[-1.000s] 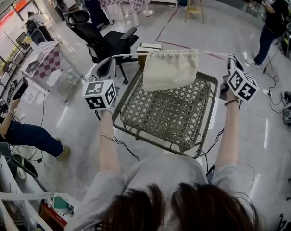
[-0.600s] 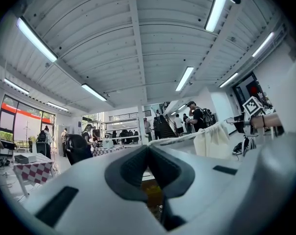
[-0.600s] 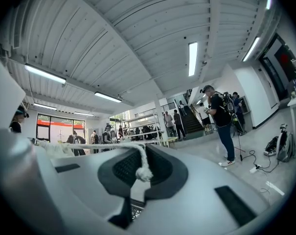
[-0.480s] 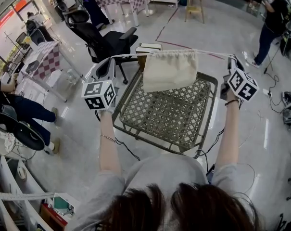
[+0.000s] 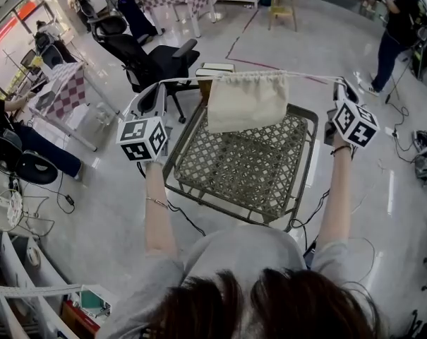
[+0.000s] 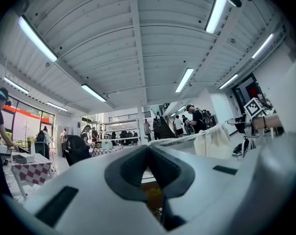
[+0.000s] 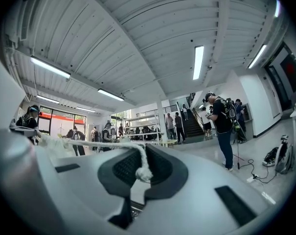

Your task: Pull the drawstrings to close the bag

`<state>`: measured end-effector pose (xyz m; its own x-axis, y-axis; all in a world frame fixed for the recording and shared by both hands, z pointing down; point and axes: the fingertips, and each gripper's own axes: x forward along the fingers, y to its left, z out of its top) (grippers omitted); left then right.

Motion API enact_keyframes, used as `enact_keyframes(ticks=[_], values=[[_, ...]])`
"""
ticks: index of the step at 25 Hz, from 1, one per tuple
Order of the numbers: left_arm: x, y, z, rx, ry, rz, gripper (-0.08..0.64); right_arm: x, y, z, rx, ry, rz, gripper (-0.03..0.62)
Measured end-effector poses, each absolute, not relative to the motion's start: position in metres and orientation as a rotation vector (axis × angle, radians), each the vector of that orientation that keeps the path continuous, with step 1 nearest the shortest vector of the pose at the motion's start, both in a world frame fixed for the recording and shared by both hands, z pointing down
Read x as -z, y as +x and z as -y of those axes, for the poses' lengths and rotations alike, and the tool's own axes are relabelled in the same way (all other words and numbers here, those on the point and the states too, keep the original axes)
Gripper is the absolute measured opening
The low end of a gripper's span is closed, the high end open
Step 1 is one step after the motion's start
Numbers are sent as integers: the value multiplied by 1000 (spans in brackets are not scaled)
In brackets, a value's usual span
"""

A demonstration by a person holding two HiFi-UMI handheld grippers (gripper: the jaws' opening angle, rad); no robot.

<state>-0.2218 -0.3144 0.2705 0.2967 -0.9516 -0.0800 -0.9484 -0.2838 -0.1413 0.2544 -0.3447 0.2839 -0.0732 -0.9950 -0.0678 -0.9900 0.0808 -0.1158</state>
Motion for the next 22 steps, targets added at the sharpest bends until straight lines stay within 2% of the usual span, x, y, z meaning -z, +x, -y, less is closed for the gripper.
enact_keyframes(ticks=[22], values=[[-274, -213, 311, 35, -2389, -1773, 26, -293, 263, 344, 67, -2029, -2232, 25]])
